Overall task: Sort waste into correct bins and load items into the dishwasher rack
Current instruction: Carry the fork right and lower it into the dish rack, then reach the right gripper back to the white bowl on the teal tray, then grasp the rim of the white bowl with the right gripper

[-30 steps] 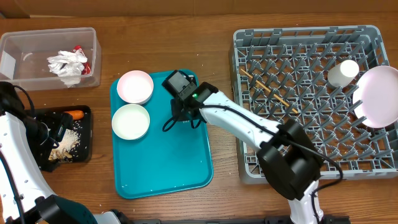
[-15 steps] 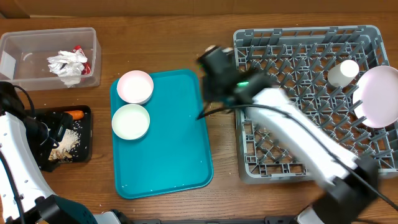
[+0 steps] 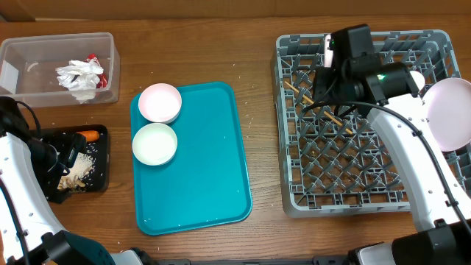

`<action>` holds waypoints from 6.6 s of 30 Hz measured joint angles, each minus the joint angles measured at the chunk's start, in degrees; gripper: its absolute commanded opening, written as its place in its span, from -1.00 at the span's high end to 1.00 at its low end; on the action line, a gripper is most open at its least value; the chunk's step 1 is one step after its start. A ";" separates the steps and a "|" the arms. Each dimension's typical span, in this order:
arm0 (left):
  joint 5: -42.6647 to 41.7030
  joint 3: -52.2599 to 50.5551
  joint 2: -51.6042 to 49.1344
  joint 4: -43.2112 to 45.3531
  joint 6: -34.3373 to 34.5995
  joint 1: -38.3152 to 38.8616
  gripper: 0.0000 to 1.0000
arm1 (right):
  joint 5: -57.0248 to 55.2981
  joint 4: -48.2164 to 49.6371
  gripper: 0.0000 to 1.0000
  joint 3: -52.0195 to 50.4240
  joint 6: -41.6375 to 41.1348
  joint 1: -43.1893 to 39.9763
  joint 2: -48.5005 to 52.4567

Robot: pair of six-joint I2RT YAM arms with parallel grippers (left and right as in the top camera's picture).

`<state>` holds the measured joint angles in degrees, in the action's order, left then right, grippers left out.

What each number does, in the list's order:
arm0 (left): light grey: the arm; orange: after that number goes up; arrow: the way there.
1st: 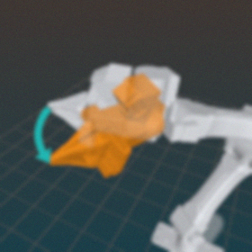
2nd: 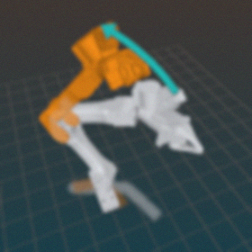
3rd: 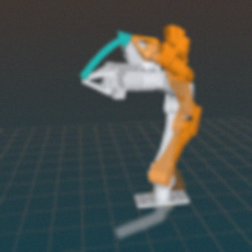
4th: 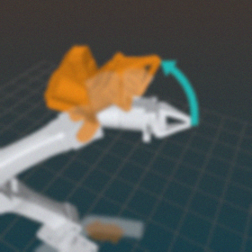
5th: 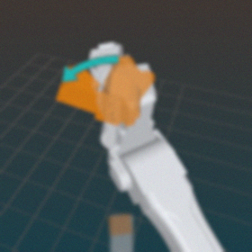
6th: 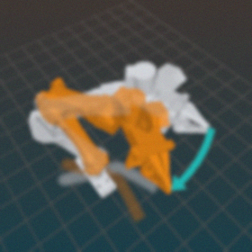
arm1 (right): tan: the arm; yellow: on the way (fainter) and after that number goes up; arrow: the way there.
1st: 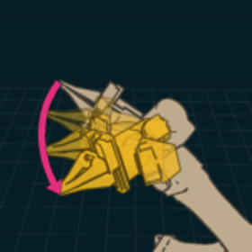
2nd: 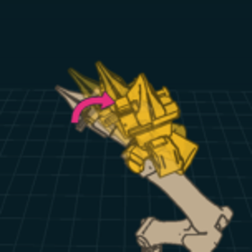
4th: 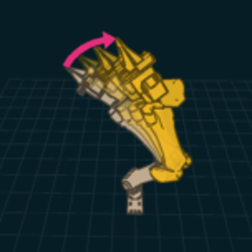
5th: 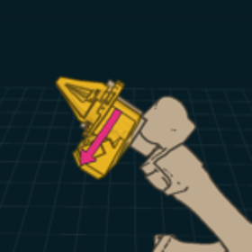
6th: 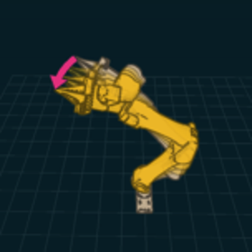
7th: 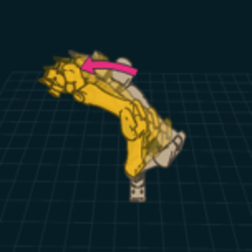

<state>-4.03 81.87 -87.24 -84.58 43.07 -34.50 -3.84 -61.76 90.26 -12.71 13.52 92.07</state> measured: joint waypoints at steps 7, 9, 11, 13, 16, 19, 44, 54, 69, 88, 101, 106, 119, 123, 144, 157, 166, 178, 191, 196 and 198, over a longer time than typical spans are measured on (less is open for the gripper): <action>0.00 0.00 0.00 0.00 0.00 0.00 -0.99 | 6.08 4.85 0.92 -3.56 3.48 0.09 1.55; 0.00 0.00 0.00 -0.02 0.00 0.00 -1.00 | 7.32 6.05 0.92 -4.61 3.78 0.07 2.78; 0.00 0.00 0.00 0.00 0.00 0.00 -0.99 | 8.37 6.91 0.92 -5.38 3.91 0.09 4.68; 0.00 0.00 0.00 0.00 0.00 0.00 -1.00 | 9.03 7.72 0.92 -5.60 3.96 0.09 6.73; 0.00 0.00 0.00 -0.02 0.00 0.00 -1.00 | 10.60 9.94 0.87 -5.64 4.02 0.09 10.08; 0.00 0.00 0.00 -0.02 0.00 0.00 -1.00 | 11.78 10.82 0.60 -5.75 4.00 0.09 12.20; 0.00 0.00 0.00 -0.02 0.00 0.00 -0.99 | 23.98 6.40 -1.00 1.66 -0.48 4.90 9.25; 0.02 0.00 0.00 -0.02 0.00 0.00 -0.99 | 25.29 18.23 -1.00 2.89 -12.13 24.41 10.01; 0.00 0.00 0.00 0.00 0.00 0.00 -1.00 | 11.41 24.92 -0.71 2.97 -21.20 38.58 29.83; 0.00 0.00 0.00 0.00 0.00 0.00 -1.00 | 12.46 30.69 -0.02 2.97 -23.61 38.27 34.53; 0.00 0.00 0.00 0.00 0.00 0.00 -0.99 | 10.38 23.28 0.67 4.13 -23.65 37.99 35.45; 0.00 0.00 0.00 0.00 0.00 0.00 -1.00 | 4.94 13.66 0.66 6.99 -23.76 37.05 35.39; 0.00 0.00 0.00 0.00 0.00 0.00 -1.00 | -5.77 6.14 0.65 8.66 -24.81 35.98 34.84; 0.00 0.00 0.00 0.00 0.00 0.00 -1.00 | -7.39 2.19 0.59 10.54 -24.94 35.98 34.45; 0.00 0.00 0.00 0.00 0.00 0.00 -0.99 | 7.98 6.43 -0.61 14.97 -18.45 37.66 24.30; 0.00 0.00 0.00 0.00 0.00 0.00 -0.99 | 8.26 6.64 -0.32 14.97 -16.63 41.72 32.59; 0.00 0.00 0.00 0.00 0.00 0.00 -1.00 | 5.05 6.75 -0.03 14.97 -16.57 45.29 36.50; 0.00 0.00 0.00 0.00 0.00 0.00 -1.00 | 2.97 6.75 0.42 14.97 -16.15 45.07 36.81; 0.00 0.00 0.00 0.00 0.00 0.00 -1.00 | 2.93 6.43 0.85 14.97 -16.22 45.00 36.81; 0.00 0.00 0.00 0.00 0.00 0.00 -1.00 | 1.92 4.68 0.92 15.67 -16.04 44.85 36.61; 0.00 0.00 0.00 0.00 0.00 0.00 -0.99 | 1.90 3.54 0.92 16.35 -16.04 44.59 36.54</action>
<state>-4.03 81.87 -87.24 -84.58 43.07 -34.50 -1.93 -58.22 106.61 -28.75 58.11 128.62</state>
